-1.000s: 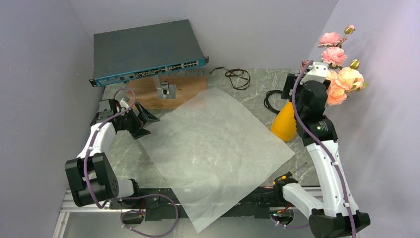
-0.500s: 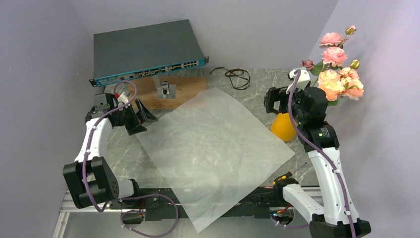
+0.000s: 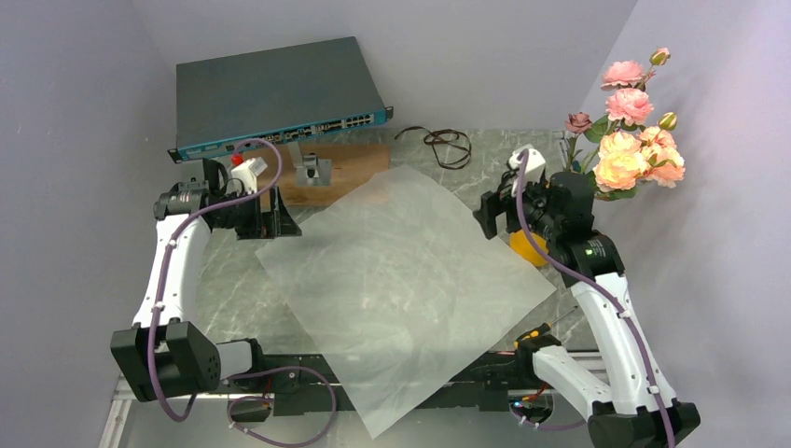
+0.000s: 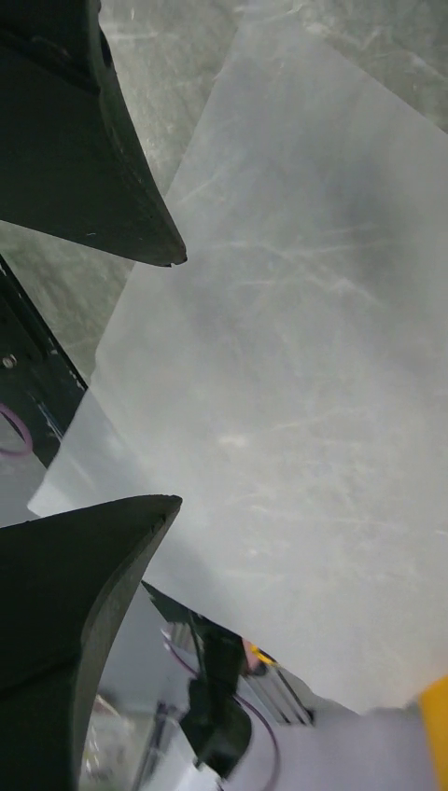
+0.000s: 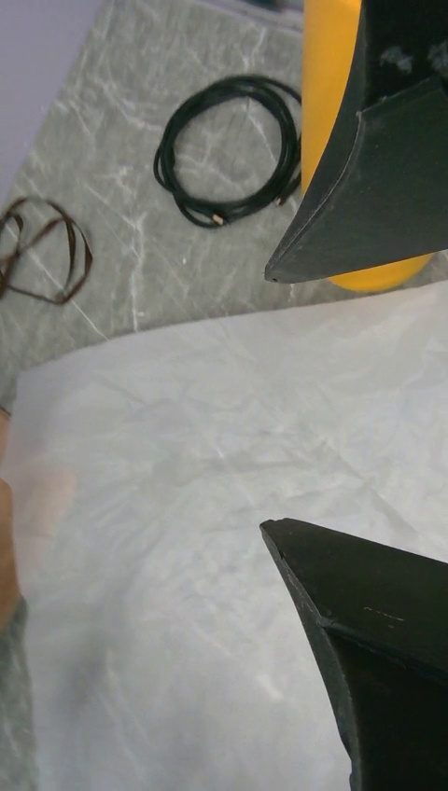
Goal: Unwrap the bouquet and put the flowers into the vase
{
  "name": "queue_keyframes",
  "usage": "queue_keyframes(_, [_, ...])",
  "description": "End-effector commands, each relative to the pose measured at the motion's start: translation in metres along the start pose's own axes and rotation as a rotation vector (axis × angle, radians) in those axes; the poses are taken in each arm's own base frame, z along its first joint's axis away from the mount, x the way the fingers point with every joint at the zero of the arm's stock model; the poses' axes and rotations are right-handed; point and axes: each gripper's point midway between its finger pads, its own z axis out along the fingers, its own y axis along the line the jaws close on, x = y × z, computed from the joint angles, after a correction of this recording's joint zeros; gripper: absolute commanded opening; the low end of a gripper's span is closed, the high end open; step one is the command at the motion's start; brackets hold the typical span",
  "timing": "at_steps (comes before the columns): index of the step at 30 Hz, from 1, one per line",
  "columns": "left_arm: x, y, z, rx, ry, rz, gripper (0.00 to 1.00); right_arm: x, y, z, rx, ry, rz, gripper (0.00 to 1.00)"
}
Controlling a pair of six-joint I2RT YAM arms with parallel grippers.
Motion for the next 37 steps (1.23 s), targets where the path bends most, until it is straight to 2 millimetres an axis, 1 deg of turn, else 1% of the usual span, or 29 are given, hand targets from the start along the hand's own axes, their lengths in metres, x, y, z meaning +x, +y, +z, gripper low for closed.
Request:
queue_keyframes(1, [0.009, -0.007, -0.017, -0.048, 0.053, 0.225, 0.99, 0.017, 0.026, 0.002, -0.093, 0.037, -0.088, 1.0])
queue_keyframes(4, [0.011, -0.003, -0.023, -0.1, 0.062, 0.31, 0.99, 0.031, 0.04, 0.002, -0.116, 0.066, -0.146, 1.0])
queue_keyframes(7, [0.014, 0.0, -0.029, -0.141, 0.058, 0.394, 0.99, 0.044, 0.046, -0.002, -0.119, 0.083, -0.174, 1.0])
queue_keyframes(12, [0.025, 0.005, -0.041, -0.2, 0.072, 0.491, 0.99, 0.06, 0.04, -0.016, -0.067, 0.084, -0.19, 1.0])
queue_keyframes(14, [0.033, 0.002, -0.047, -0.194, 0.07, 0.529, 0.99, 0.065, 0.035, -0.025, -0.025, 0.064, -0.201, 1.0])
queue_keyframes(15, [0.034, 0.001, -0.049, -0.199, 0.058, 0.538, 0.99, 0.069, 0.031, -0.029, -0.003, 0.06, -0.206, 1.0])
queue_keyframes(16, [0.03, 0.003, -0.052, -0.234, 0.021, 0.533, 0.99, 0.072, 0.028, -0.033, 0.018, 0.052, -0.21, 1.0])
queue_keyframes(18, [0.02, 0.013, -0.061, -0.34, -0.049, 0.506, 0.99, 0.07, 0.022, -0.04, 0.057, 0.011, -0.21, 1.0])
queue_keyframes(19, [0.018, 0.015, -0.064, -0.366, -0.063, 0.503, 0.99, 0.068, 0.021, -0.043, 0.067, -0.006, -0.209, 1.0])
queue_keyframes(26, [0.018, 0.033, -0.074, -0.485, -0.081, 0.532, 0.99, 0.065, 0.001, -0.057, 0.178, -0.054, -0.204, 1.0])
queue_keyframes(30, [0.021, 0.034, -0.077, -0.499, -0.104, 0.548, 0.99, 0.064, -0.004, -0.063, 0.206, -0.078, -0.213, 1.0])
queue_keyframes(37, [0.021, 0.038, -0.082, -0.539, -0.126, 0.546, 0.99, 0.063, -0.004, -0.067, 0.213, -0.096, -0.22, 1.0])
